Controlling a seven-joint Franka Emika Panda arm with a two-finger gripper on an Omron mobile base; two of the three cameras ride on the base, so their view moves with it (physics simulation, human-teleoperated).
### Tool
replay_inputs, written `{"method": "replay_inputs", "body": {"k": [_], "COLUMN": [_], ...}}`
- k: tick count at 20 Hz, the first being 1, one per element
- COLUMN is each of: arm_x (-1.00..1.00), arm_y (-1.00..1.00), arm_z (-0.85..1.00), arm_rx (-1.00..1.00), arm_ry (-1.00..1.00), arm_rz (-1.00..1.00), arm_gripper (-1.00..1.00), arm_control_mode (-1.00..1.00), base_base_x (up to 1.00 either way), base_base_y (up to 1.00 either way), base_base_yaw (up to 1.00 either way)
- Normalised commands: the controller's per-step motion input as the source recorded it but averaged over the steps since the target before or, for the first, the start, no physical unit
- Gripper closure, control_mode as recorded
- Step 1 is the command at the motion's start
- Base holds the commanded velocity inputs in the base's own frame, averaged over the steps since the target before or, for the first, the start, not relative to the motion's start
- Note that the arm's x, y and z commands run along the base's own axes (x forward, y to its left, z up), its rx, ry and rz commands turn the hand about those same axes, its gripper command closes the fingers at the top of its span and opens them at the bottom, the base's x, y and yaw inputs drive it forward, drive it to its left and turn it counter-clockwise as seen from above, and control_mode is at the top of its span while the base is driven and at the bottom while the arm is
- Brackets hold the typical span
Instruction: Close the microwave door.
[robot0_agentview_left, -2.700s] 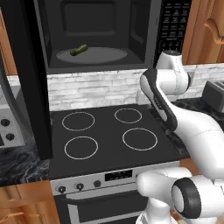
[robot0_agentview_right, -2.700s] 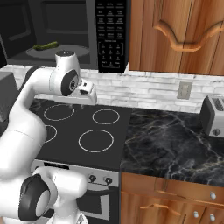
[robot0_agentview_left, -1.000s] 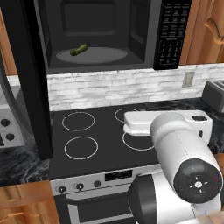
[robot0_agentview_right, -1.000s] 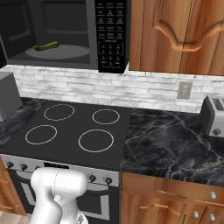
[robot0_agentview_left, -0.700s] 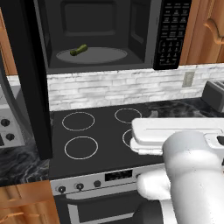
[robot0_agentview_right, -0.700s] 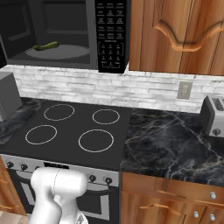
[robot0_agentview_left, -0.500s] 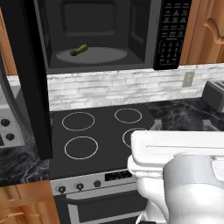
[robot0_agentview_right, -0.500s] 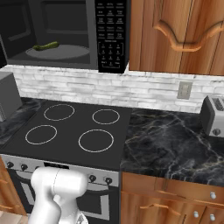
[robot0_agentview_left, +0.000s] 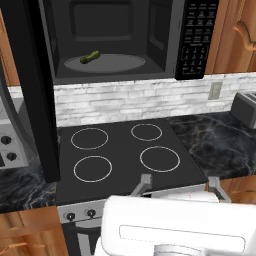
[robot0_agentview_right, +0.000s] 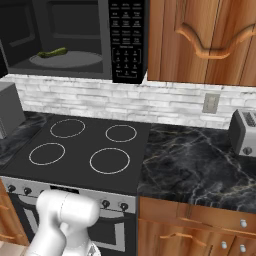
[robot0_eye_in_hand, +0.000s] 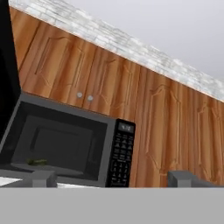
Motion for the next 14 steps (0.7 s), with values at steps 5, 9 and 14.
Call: {"method": "replay_inputs", "body": {"k": [5, 9, 14], "arm_x": [0.01, 0.15, 0.44], "arm_y": [1.00, 0.97, 0.68], "arm_z": [0.00, -0.03, -0.11], "arm_rx": [-0.04, -0.02, 0.00], "arm_ry": [0.00, 0.00, 0.00], "arm_rz": [-0.06, -0.01, 0.00], "arm_gripper": [-1.00, -1.00, -1.00], "arm_control_mode": [-1.00, -1.00, -1.00], "base_base_x": [0.00, 0.00, 0.00], "base_base_y": [0.00, 0.00, 0.00], "base_base_yaw": [0.00, 0.00, 0.00]}}
